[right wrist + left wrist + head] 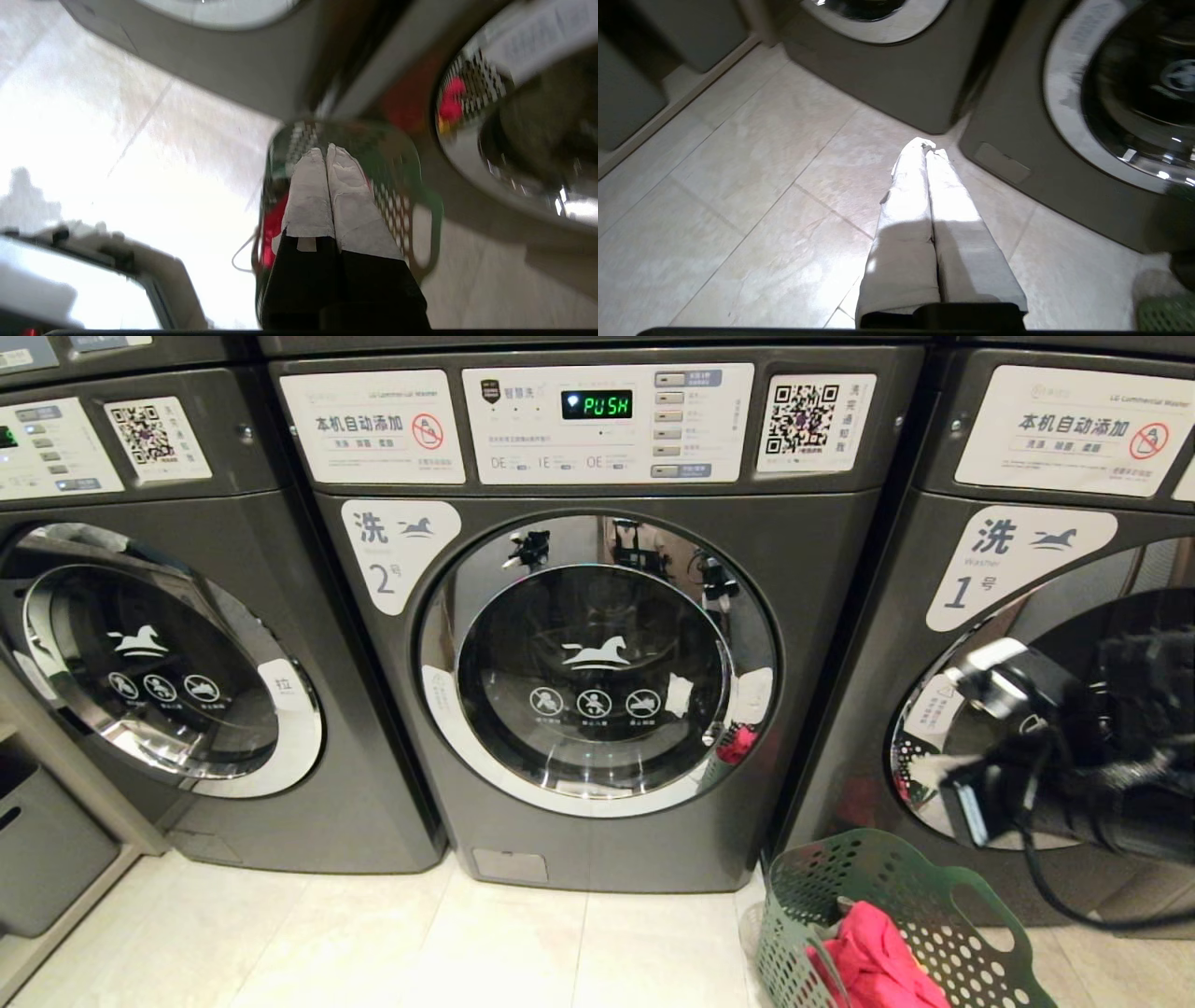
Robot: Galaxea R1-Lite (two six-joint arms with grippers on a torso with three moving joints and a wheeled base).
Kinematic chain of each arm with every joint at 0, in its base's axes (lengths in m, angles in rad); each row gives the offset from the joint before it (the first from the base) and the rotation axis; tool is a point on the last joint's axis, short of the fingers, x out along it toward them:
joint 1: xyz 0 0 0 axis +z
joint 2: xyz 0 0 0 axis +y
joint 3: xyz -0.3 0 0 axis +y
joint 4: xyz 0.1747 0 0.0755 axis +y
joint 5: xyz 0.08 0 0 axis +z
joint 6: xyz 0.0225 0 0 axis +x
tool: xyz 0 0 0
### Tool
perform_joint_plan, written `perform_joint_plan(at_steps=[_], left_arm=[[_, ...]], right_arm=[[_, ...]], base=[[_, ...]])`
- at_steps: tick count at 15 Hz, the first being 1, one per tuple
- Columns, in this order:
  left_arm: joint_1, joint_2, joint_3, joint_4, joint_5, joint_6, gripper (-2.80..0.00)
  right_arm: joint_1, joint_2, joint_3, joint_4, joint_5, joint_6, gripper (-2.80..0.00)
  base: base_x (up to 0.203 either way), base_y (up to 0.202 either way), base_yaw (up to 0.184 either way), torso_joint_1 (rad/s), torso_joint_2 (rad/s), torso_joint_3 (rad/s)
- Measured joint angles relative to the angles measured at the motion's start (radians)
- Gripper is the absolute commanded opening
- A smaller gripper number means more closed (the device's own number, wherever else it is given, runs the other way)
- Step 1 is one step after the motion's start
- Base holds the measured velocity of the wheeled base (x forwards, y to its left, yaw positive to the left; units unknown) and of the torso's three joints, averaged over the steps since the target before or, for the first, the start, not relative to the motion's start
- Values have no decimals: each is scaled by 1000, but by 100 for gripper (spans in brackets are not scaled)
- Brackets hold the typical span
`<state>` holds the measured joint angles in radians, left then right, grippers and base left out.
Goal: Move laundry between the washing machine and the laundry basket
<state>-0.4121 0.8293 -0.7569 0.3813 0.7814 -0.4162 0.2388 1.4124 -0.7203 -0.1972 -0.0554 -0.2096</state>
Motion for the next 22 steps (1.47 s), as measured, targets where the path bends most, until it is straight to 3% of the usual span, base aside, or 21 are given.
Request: perform_joint_plan(at_steps=[2,5,7,10,12,16,18,20,22], left_arm=[[69,-41,99,3,52,-42,-280],[115,-126,269,-4,54,-11,-280],[123,-199,378,-31,5,64,-280],[126,-300,470,-68,-96,164,-280],[123,-362,501,-77,-201,212,-280],[121,-486,574,-127,-604,369,-280],[119,-511,654,-182,-750,452,-280],[139,-471,682,-206,-783,471,-280],[250,-429,688,-214,-784,480,-280]], right_arm=[[-73,-213,221,29,-18,7,-280],[-131,-504,515,62,-11,10,-280],[-152,-690,618,139,34,16,-280],[-167,-909,665,287,100,44,-280],[-157,-1020,673,300,110,60,-280],[-136,-1117,679,305,112,74,-280],[-128,-1131,679,308,112,74,-280],[-128,-1135,676,318,101,76,-280],[-138,-1131,671,335,82,76,-280]], base=[[0,0,0,0,0,0],[0,0,0,0,0,0],[0,0,0,0,0,0],[0,0,0,0,0,0],[0,0,0,0,0,0],[0,0,0,0,0,0],[0,0,0,0,0,0],[0,0,0,0,0,0],[0,0,0,0,0,0]])
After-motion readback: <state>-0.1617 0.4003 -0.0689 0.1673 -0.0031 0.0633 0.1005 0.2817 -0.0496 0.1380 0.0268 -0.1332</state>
